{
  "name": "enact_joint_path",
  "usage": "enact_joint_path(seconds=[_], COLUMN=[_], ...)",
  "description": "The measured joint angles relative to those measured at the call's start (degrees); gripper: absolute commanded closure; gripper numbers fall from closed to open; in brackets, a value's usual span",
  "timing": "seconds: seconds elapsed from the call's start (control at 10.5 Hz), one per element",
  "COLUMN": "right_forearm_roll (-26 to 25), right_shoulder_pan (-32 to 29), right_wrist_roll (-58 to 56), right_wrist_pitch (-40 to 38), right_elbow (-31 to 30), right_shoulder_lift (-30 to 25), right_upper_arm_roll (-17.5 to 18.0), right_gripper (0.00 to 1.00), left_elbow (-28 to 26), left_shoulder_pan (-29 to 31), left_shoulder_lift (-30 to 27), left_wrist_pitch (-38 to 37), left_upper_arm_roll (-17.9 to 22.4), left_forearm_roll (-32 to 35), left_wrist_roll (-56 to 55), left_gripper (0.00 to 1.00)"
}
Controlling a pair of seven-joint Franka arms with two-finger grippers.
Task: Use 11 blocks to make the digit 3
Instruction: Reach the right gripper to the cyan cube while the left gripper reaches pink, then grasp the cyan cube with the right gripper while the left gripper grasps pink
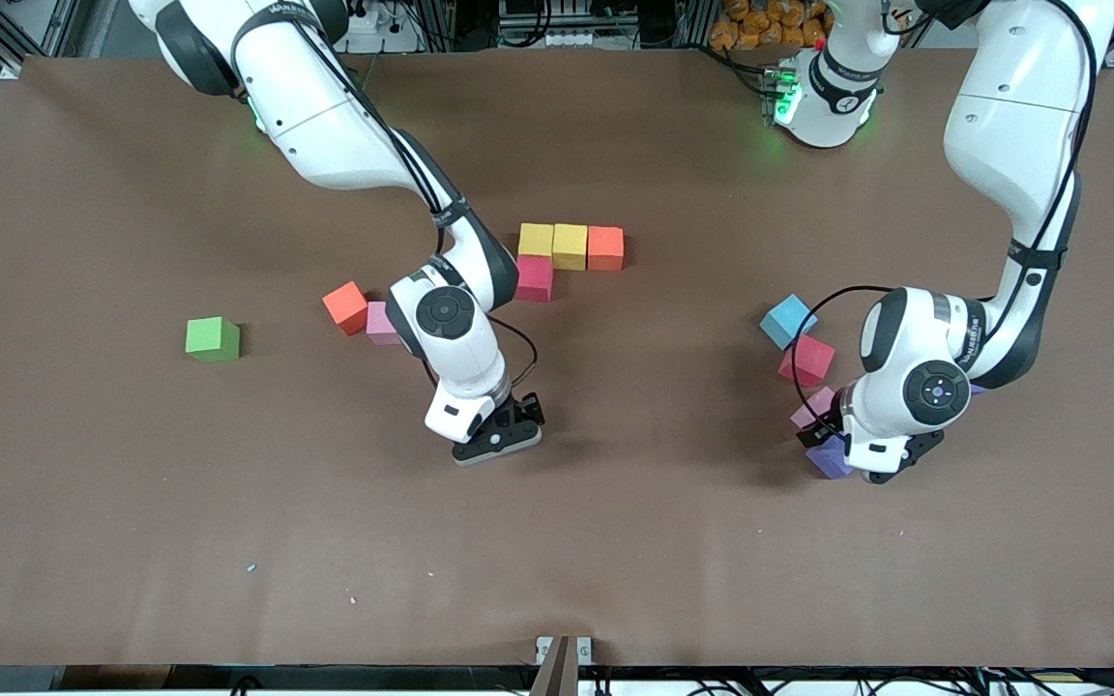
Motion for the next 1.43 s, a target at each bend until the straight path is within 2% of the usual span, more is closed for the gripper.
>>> enact_joint_path(seconds=[0.1, 0.19, 0.29, 0.38, 0.57, 0.76, 0.86, 1.05, 1.24, 1.43], right_forearm_roll=[0.0, 0.0, 0.0, 0.0, 0.7, 5.7, 8.7, 10.8, 11.0, 11.1], right_shoulder_pan=[0.0, 0.1, 0.1, 0.1, 0.1, 0.1, 0.1, 0.3, 1.2, 2.2], right_wrist_roll=[0.0, 0.0, 0.0, 0.0, 0.0, 0.0, 0.0, 1.9, 3.6, 4.3], right_wrist_pitch=[-0.8, -2.2, -2.8, -3.6, -6.3, -10.3, -12.3, -17.6, -18.3, -14.0], right_elbow=[0.0, 0.0, 0.2, 0.4, 1.1, 2.1, 2.4, 2.3, -0.3, -7.3], right_shoulder_lift=[0.0, 0.0, 0.0, 0.0, -0.1, -0.5, -1.2, -3.5, -6.3, -10.0], right_upper_arm_roll=[0.1, 0.1, 0.1, 0.2, 0.3, 0.3, 0.3, 0.4, 0.5, 0.5], right_gripper=[0.54, 0.74, 0.89, 1.00, 1.00, 1.00, 1.00, 1.00, 1.00, 1.00], left_elbow=[0.0, 0.1, 0.4, 0.9, 1.9, 2.2, 2.6, 4.7, 7.7, 9.6], left_shoulder_pan=[0.0, -0.1, 0.0, 0.0, 0.0, -0.1, -0.2, -0.4, -0.5, -0.6], left_shoulder_lift=[0.0, 0.1, 0.0, 0.0, -1.3, -4.1, -6.0, -10.9, -15.7, -18.9], left_wrist_pitch=[0.0, 0.1, 0.2, 0.2, -0.1, -2.8, -5.2, -13.5, -22.6, -28.5], left_upper_arm_roll=[0.0, 0.0, -0.1, -0.2, -0.6, -1.2, -1.6, -2.0, -3.2, -5.2], left_forearm_roll=[0.0, 0.0, -0.1, -0.2, -1.4, -3.4, -5.1, -8.0, -9.2, -9.4], left_wrist_roll=[0.0, 0.0, 0.0, 0.0, 0.0, 0.0, -0.1, -0.8, -4.8, -10.9], left_gripper=[1.00, 1.00, 1.00, 1.00, 1.00, 1.00, 1.00, 1.00, 1.00, 1.00])
